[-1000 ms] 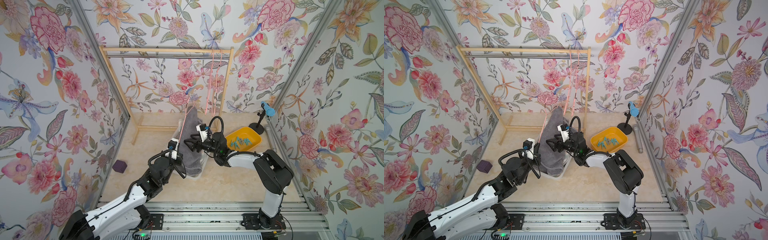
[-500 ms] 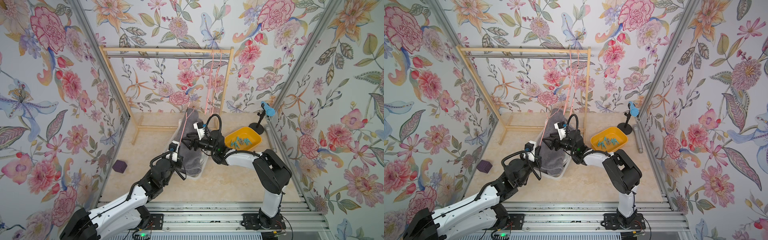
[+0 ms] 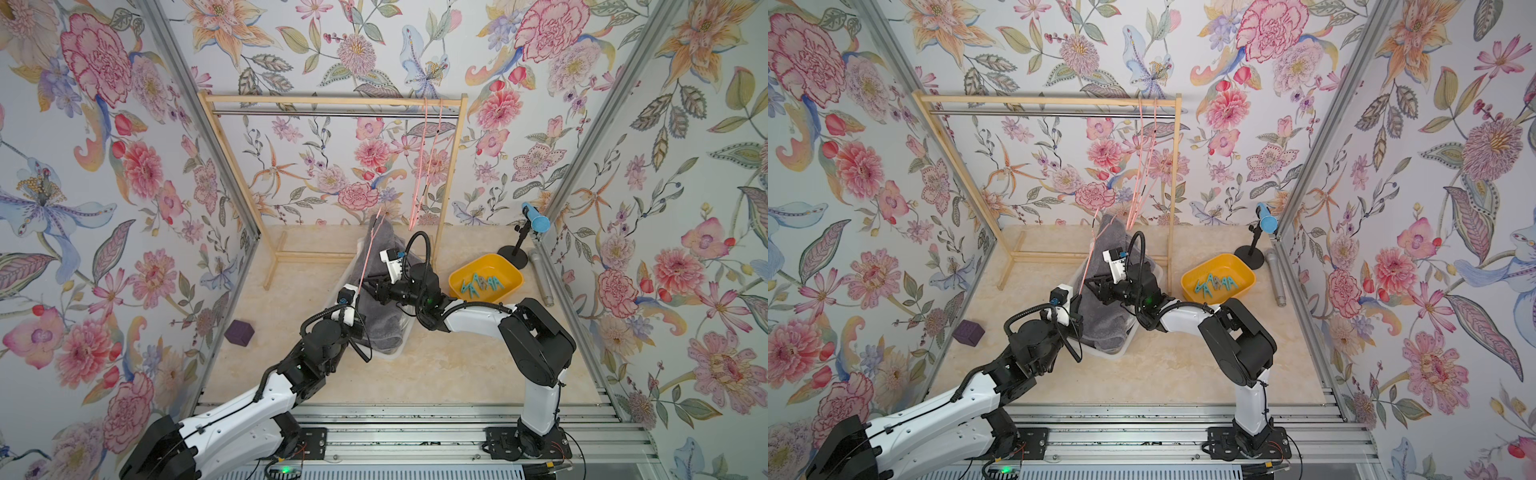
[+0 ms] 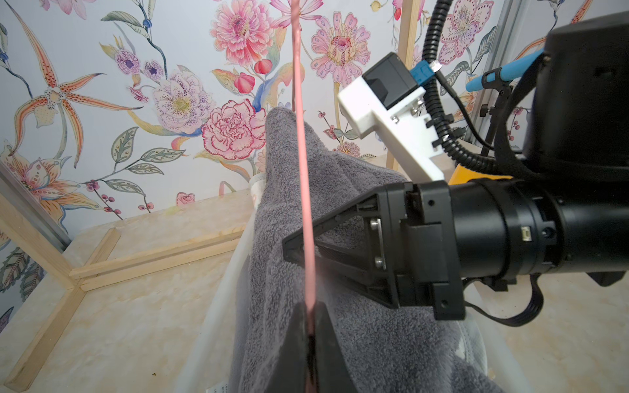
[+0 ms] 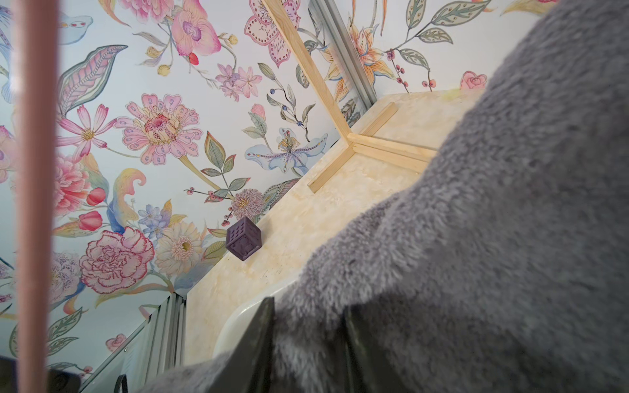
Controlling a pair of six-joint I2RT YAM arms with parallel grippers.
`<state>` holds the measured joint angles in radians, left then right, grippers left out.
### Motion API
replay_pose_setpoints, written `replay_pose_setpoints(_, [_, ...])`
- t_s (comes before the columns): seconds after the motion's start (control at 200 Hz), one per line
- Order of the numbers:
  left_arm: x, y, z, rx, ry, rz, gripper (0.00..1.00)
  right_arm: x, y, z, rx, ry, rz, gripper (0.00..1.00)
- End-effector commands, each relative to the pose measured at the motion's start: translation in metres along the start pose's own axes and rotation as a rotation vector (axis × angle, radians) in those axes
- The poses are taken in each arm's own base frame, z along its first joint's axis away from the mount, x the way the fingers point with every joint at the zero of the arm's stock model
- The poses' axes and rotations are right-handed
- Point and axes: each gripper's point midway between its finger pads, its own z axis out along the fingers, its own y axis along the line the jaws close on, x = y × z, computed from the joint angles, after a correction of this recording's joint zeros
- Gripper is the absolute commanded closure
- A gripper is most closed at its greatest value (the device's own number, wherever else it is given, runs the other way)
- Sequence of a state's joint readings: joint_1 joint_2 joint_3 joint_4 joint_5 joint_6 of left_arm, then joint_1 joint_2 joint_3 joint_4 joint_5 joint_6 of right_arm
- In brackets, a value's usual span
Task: Remove the clothespins securing towels to the hanger
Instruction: Remove the towel from the hanger.
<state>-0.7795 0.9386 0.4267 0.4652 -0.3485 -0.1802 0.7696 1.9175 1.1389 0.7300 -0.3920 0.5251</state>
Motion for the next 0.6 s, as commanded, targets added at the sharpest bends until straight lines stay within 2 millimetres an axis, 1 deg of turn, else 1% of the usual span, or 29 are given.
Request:
replay_pose_setpoints(0.0, [-0.018, 0.0, -0.002, 0.01, -0.067, -0.048, 1.0, -0.004, 0.003, 0.001, 0.006, -0.01, -0.012, 0.72])
replay_pose_setpoints(0.05, [-0.018, 0.0, -0.002, 0.01, -0.068, -0.048, 1.0, -0.006, 0.004, 0.0, 0.007, -0.013, -0.014, 0.74])
replay_pose_setpoints(0.15, [-0.018, 0.0, -0.001, 0.008, -0.065, -0.046, 1.0, -0.007, 0.005, -0.003, 0.01, -0.016, -0.019, 0.87])
replay_pose_setpoints(0.235, [-0.018, 0.0, -0.001, 0.007, -0.064, -0.044, 1.0, -0.01, 0.006, -0.007, 0.014, -0.026, -0.023, 0.89])
replay_pose_setpoints(0.335, [-0.017, -0.001, 0.001, 0.007, -0.06, -0.039, 1.0, -0.012, 0.009, -0.012, 0.016, -0.031, -0.031, 0.93])
replay_pose_setpoints(0.42, [-0.019, -0.001, 0.001, 0.004, -0.064, -0.039, 1.0, -0.015, 0.012, -0.018, 0.021, -0.04, -0.042, 1.0])
replay_pose_setpoints(0.595, [-0.02, 0.003, 0.0, -0.013, -0.065, -0.034, 1.0, -0.022, 0.02, -0.036, 0.037, -0.055, -0.069, 1.0])
